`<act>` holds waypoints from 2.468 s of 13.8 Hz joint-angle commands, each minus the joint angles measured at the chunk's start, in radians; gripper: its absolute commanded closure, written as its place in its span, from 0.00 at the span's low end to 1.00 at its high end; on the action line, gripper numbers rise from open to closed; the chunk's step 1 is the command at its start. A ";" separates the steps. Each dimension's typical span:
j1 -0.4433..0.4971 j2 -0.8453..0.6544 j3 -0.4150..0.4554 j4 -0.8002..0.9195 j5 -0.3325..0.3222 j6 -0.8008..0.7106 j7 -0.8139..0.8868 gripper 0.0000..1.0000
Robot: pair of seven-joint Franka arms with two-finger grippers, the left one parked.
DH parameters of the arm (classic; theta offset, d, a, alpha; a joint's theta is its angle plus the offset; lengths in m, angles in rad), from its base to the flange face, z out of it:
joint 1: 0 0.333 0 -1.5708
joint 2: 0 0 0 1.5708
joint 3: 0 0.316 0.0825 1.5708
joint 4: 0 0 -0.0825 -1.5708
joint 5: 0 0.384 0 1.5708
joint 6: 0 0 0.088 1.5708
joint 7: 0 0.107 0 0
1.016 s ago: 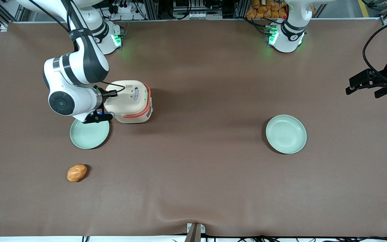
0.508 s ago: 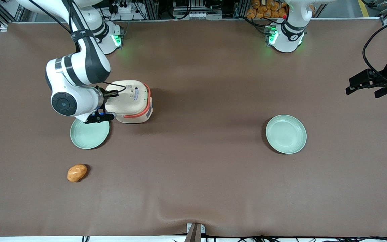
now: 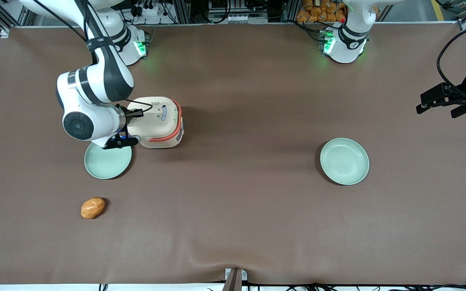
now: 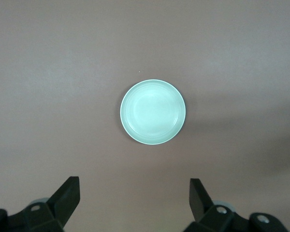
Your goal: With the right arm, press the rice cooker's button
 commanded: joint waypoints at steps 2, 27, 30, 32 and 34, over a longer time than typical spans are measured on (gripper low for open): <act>0.009 -0.014 -0.006 0.138 0.005 -0.116 0.006 1.00; -0.229 -0.150 -0.055 0.487 -0.133 -0.214 -0.116 0.00; -0.226 -0.150 -0.067 0.488 -0.133 -0.218 -0.106 0.00; -0.227 -0.152 -0.071 0.490 -0.133 -0.218 -0.107 0.00; -0.227 -0.150 -0.087 0.488 -0.128 -0.223 -0.109 0.00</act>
